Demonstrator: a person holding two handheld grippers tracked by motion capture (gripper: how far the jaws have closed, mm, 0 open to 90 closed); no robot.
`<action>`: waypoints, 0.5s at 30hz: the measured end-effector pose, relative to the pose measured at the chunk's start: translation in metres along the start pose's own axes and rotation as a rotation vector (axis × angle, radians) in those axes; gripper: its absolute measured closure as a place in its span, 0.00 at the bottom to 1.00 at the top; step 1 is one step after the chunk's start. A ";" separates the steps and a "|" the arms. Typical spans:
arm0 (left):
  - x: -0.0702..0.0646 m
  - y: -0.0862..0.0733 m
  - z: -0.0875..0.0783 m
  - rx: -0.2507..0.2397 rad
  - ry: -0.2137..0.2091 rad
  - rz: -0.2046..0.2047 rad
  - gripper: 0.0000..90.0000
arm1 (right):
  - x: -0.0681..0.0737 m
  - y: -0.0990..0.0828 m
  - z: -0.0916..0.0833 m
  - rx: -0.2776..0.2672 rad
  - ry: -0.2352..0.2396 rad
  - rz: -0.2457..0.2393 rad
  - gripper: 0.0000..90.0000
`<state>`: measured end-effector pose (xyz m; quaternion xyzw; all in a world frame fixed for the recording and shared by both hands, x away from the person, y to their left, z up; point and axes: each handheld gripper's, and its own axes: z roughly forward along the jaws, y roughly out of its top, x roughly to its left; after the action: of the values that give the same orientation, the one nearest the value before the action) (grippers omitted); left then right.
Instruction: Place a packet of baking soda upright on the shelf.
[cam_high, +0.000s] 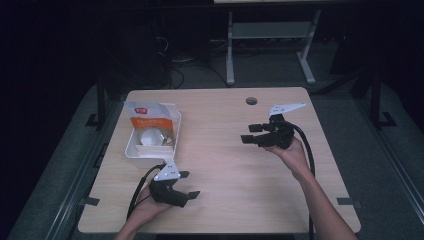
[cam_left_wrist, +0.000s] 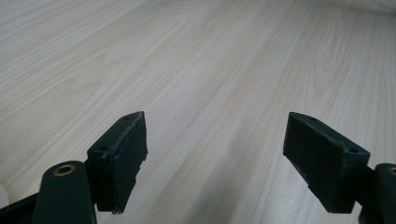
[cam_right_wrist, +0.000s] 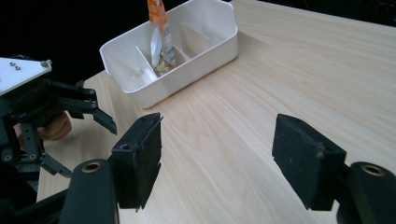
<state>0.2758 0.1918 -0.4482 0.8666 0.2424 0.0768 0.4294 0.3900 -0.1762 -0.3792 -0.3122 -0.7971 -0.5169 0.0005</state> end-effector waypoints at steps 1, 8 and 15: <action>0.000 0.000 0.000 -0.001 0.001 0.001 0.24 | 0.000 -0.001 -0.001 0.008 0.000 0.006 0.34; 0.000 0.000 0.000 0.001 0.002 -0.001 0.24 | -0.002 -0.013 -0.014 -0.013 -0.016 0.016 0.35; 0.001 0.000 0.001 -0.001 0.005 -0.002 0.24 | -0.003 -0.026 -0.023 -0.005 -0.024 0.032 0.34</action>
<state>0.2766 0.1914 -0.4485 0.8659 0.2445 0.0786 0.4293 0.3723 -0.2035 -0.3905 -0.3309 -0.7909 -0.5148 -0.0016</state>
